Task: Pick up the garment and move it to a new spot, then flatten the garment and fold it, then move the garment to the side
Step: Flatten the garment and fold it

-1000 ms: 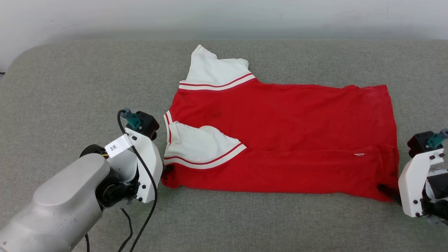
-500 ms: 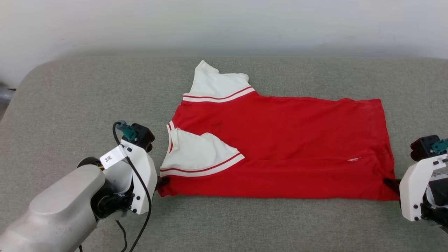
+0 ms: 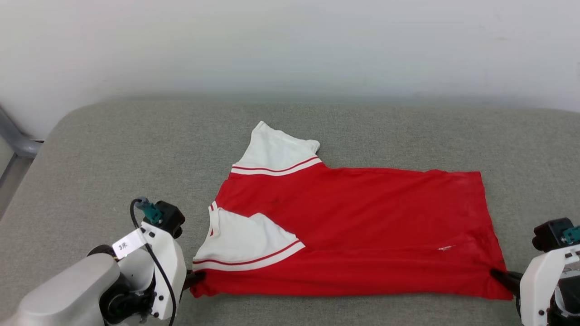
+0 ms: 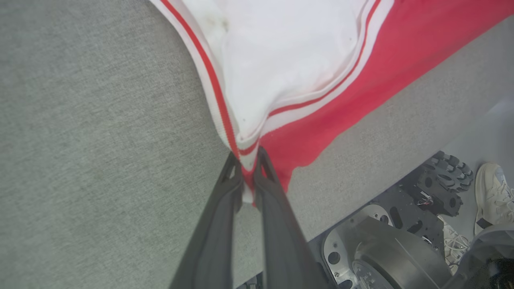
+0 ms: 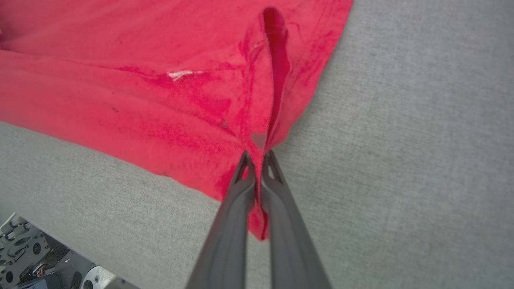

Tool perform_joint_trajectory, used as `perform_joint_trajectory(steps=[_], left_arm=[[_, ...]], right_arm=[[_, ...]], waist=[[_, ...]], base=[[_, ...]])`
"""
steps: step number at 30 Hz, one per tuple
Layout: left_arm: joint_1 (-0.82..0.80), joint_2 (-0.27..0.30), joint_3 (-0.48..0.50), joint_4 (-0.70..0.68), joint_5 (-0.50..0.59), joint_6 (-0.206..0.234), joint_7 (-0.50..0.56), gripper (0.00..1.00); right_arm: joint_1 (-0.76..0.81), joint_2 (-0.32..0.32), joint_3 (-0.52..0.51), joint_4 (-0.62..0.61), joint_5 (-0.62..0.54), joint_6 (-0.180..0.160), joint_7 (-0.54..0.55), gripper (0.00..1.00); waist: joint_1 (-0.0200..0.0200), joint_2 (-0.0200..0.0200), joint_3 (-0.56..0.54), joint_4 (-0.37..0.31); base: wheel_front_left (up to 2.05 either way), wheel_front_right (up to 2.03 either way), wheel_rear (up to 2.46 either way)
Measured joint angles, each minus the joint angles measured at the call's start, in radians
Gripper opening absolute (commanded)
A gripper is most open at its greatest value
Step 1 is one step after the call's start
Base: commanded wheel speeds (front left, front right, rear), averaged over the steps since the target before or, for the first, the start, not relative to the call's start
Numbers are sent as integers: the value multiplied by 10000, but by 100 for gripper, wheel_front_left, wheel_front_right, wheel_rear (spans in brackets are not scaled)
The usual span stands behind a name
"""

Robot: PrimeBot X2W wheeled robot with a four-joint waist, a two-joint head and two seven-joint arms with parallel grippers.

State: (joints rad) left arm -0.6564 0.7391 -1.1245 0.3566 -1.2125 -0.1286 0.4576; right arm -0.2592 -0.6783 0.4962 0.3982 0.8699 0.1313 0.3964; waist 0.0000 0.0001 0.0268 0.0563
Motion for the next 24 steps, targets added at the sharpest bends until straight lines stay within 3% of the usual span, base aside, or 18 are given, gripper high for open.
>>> perform_joint_trajectory(steps=[8, 21, 22, 23, 24], left_arm=[[616, 144, -155, -140, -136, 219, -96, 0], [781, -309, -209, 928, -198, 228, -447, 0], [779, -313, -207, 959, -121, 226, -531, 40], [768, -307, -224, 963, 0, 215, -633, 100], [744, -290, -226, 947, 90, 213, -708, 100]], right_arm=[[1037, 109, -608, -439, -10, 0, 178, 0], [1366, 790, -941, 88, -353, 2, 286, 0], [1367, 836, -989, 111, -382, 2, 153, 19], [1367, 863, -1039, 119, -462, 2, 19, 71], [1368, 878, -1106, 113, -531, 2, -140, 100]], waist=[[-1, 0, -109, 76], [0, 0, 122, -20], [0, 0, 97, -26], [0, 0, 64, -28], [0, 0, 27, -27]], base=[[0, 0, 0], [0, 0, 0], [0, 0, 0], [0, 0, 0], [0, 0, 0]])
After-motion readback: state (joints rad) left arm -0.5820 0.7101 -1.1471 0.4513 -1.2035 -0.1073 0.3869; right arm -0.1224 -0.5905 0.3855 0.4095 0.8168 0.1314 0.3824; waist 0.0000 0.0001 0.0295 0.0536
